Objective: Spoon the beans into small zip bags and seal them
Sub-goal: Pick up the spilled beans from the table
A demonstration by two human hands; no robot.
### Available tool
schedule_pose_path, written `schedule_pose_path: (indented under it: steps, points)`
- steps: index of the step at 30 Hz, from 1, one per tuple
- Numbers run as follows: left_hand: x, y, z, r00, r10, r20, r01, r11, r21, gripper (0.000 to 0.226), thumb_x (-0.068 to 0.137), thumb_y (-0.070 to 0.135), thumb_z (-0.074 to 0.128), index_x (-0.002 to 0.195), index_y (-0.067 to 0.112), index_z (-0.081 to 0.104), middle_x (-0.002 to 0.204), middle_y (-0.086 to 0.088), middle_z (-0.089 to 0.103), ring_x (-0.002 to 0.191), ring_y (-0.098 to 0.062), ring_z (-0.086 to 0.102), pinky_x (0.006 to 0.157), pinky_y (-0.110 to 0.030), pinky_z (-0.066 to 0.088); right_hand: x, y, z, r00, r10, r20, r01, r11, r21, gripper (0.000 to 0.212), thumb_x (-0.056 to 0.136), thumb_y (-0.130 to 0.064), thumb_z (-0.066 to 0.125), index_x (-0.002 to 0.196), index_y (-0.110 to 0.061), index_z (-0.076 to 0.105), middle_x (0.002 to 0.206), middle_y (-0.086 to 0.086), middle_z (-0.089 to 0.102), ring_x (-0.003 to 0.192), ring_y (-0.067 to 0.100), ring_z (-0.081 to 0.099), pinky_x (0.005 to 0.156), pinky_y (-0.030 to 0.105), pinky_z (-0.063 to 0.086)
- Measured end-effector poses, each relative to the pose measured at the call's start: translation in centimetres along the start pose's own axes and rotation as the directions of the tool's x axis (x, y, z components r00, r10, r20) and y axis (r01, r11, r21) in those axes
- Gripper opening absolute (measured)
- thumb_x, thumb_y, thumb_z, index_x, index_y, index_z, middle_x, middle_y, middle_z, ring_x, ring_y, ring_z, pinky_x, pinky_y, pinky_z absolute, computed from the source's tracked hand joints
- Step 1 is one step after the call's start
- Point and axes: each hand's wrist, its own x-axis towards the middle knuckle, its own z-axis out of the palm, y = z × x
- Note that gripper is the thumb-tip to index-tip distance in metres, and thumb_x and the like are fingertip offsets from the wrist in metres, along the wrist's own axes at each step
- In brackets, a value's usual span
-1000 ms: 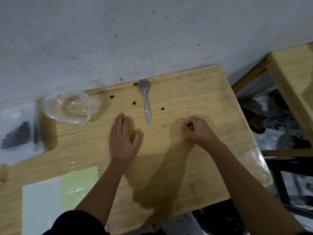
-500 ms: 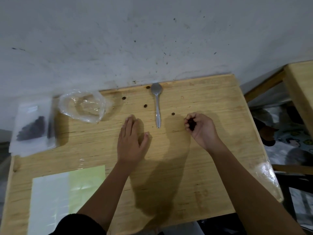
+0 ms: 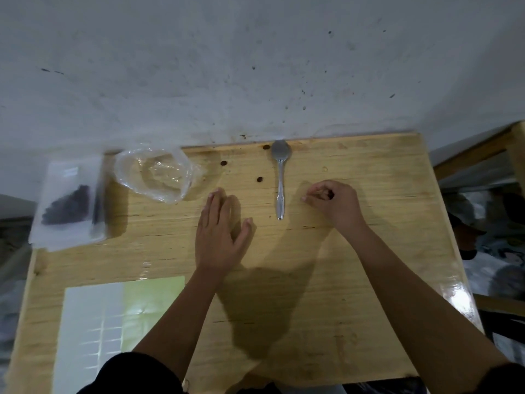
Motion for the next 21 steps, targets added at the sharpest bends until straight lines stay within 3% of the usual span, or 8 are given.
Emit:
schedule_pose_path:
  steps: [4,8,13,15,17,19,21]
  points:
    - [0.0,0.0,0.0,1.000,-0.003,0.002,0.003,1.000,-0.013,0.064,0.089,0.054,0.037,0.141,0.017,0.035,0.157,-0.003,0.016,0.146,-0.016,0.007,0.116,-0.035,0.012,0.5,0.2,0.1,0.999,-0.003,0.037,0.005,0.998,-0.068,0.015,0.072,-0.013,0.079,0.083,-0.008,0.070,0.056,-0.005,0.044,0.051,0.004,0.036,0.051,0.003,0.035]
    - [0.0,0.0,0.1,1.000,-0.003,0.003,0.003,1.000,-0.012,0.063,0.089,0.054,0.038,0.141,0.018,0.035,0.157,-0.003,0.017,0.145,-0.016,0.007,0.117,-0.035,0.012,0.6,0.2,0.1,0.998,-0.044,0.055,0.053,0.983,-0.177,0.012,0.082,-0.019,0.070,0.088,-0.009,0.069,0.072,-0.002,0.057,0.063,0.004,0.045,0.056,0.001,0.037]
    - [0.0,0.0,0.0,1.000,0.007,-0.004,-0.007,1.000,-0.024,0.061,0.090,0.052,0.041,0.140,0.017,0.036,0.157,-0.003,0.018,0.145,-0.017,0.008,0.116,-0.034,0.011,0.2,-0.2,0.0,0.994,-0.034,0.101,0.059,0.965,-0.256,0.016,0.091,-0.022,0.057,0.097,-0.008,0.065,0.075,-0.006,0.054,0.067,0.003,0.047,0.057,0.004,0.035]
    - [0.1,0.0,0.0,1.000,0.012,-0.003,-0.012,1.000,-0.015,0.063,0.090,0.053,0.038,0.141,0.016,0.036,0.157,-0.004,0.018,0.145,-0.018,0.009,0.116,-0.034,0.011,0.0,-0.6,-0.1,0.996,0.032,0.089,-0.018,0.988,-0.155,0.019,0.094,-0.024,0.053,0.098,-0.008,0.062,0.083,-0.002,0.056,0.075,0.009,0.049,0.062,0.009,0.036]
    - [0.1,0.0,0.0,1.000,0.015,0.002,-0.015,1.000,-0.016,0.063,0.090,0.053,0.036,0.141,0.016,0.035,0.157,-0.004,0.018,0.145,-0.018,0.008,0.116,-0.034,0.010,-0.5,-1.0,-0.3,0.984,0.133,0.117,-0.142,0.988,0.069,0.019,0.096,-0.025,0.049,0.093,-0.009,0.059,0.076,-0.003,0.051,0.068,0.009,0.047,0.061,0.018,0.038]
    - [0.1,-0.1,0.0,1.000,0.021,0.007,-0.021,1.000,-0.023,0.063,0.091,0.054,0.035,0.142,0.016,0.035,0.157,-0.005,0.018,0.145,-0.018,0.008,0.116,-0.034,0.010,-1.3,-1.5,-0.1,0.951,0.216,0.222,-0.287,0.886,0.365,0.019,0.097,-0.020,0.045,0.082,-0.012,0.053,0.068,-0.002,0.042,0.057,0.008,0.039,0.053,0.017,0.036]
    - [0.1,-0.2,-0.1,0.999,0.031,0.016,-0.030,0.999,-0.035,0.063,0.091,0.054,0.035,0.142,0.017,0.035,0.157,-0.004,0.017,0.145,-0.018,0.008,0.116,-0.034,0.011,-2.0,-2.3,0.5,0.909,0.247,0.337,-0.409,0.694,0.593,0.023,0.097,-0.012,0.043,0.074,-0.013,0.047,0.065,0.000,0.040,0.053,0.008,0.036,0.047,0.016,0.035]
